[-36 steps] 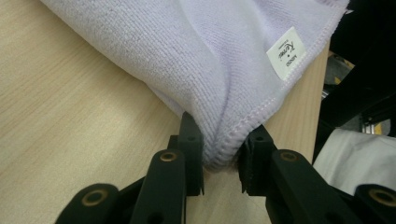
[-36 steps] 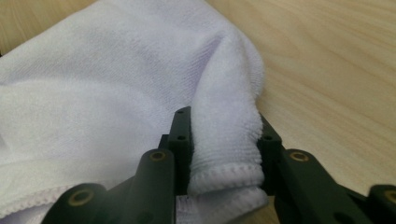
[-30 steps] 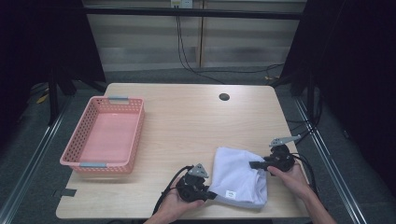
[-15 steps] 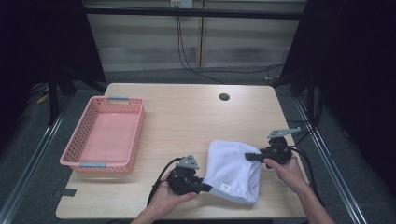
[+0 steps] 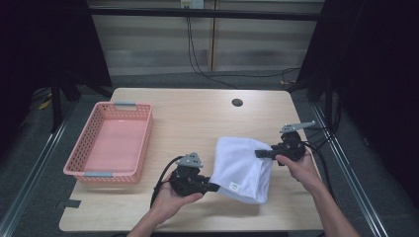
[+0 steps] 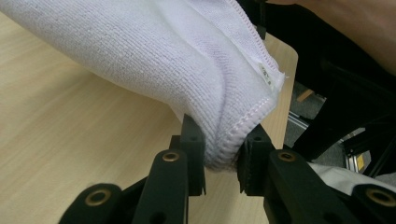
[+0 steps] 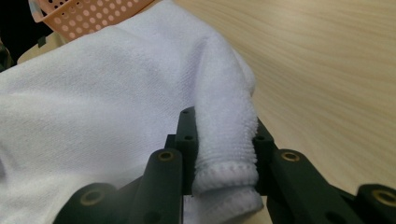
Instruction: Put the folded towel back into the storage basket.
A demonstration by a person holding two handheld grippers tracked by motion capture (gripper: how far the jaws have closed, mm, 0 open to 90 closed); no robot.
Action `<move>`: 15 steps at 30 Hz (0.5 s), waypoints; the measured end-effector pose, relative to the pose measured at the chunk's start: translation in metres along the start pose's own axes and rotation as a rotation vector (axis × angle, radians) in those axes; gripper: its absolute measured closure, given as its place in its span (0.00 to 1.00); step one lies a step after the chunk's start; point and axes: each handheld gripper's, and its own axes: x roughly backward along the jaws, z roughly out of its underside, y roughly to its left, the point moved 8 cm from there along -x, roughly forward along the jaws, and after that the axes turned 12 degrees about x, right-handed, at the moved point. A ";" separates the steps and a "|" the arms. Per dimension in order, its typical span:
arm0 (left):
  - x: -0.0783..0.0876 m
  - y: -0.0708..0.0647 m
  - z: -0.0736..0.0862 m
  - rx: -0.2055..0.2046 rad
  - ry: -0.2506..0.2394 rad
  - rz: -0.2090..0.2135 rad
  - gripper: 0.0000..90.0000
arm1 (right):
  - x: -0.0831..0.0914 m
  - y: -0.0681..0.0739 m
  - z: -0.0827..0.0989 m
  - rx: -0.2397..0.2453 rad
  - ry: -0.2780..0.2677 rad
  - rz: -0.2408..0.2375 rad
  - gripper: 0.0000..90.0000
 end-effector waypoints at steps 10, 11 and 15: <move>0.027 0.012 -0.012 0.000 -0.037 -0.033 0.84 | -0.012 -0.001 -0.039 0.059 -0.010 -0.020 0.81; 0.027 0.012 -0.012 0.000 -0.037 -0.033 0.84 | -0.012 -0.001 -0.039 0.059 -0.010 -0.020 0.81; 0.049 0.022 -0.016 0.006 -0.064 -0.059 0.84 | -0.027 0.001 -0.064 0.084 -0.018 -0.043 0.81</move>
